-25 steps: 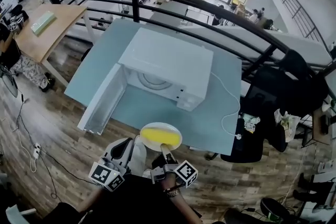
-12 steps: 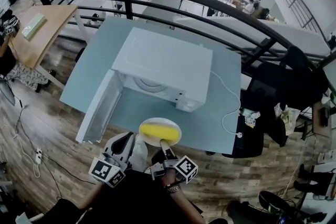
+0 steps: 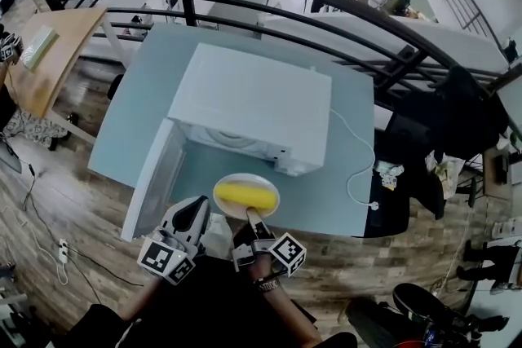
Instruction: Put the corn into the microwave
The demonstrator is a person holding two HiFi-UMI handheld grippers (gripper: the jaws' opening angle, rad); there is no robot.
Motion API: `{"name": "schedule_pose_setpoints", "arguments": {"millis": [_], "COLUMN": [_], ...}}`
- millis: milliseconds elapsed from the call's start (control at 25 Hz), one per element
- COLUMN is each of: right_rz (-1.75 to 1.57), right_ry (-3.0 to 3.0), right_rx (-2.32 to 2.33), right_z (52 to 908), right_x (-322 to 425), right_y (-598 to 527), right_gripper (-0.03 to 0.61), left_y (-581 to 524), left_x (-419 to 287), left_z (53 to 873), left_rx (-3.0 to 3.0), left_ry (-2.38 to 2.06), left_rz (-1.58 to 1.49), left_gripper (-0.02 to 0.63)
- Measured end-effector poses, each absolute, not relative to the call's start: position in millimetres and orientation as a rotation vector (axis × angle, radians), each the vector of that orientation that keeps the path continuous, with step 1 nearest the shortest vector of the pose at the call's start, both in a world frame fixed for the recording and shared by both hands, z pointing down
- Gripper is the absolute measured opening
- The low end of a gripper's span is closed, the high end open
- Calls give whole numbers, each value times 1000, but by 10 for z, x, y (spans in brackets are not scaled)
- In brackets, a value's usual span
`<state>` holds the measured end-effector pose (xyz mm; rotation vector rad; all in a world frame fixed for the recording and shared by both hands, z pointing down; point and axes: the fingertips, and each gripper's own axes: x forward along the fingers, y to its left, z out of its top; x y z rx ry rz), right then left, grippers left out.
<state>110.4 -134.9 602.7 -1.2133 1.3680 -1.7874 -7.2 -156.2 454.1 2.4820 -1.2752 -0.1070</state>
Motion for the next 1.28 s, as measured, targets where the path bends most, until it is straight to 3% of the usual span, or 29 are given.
{"name": "schedule_pose_setpoints", "arguments": {"millis": [1280], "right_rz": [-1760], "right_ry": [1281], "right_rx": [-1260], "right_z": [6819], "right_x": [730], "right_y": [-2426], "right_gripper": [31], "left_y": [-2232], "left_x": [-385], "left_z": [4724], "left_rx": [2517], "left_ry": [-1208], "left_rz": [-50], "left_gripper": [2]}}
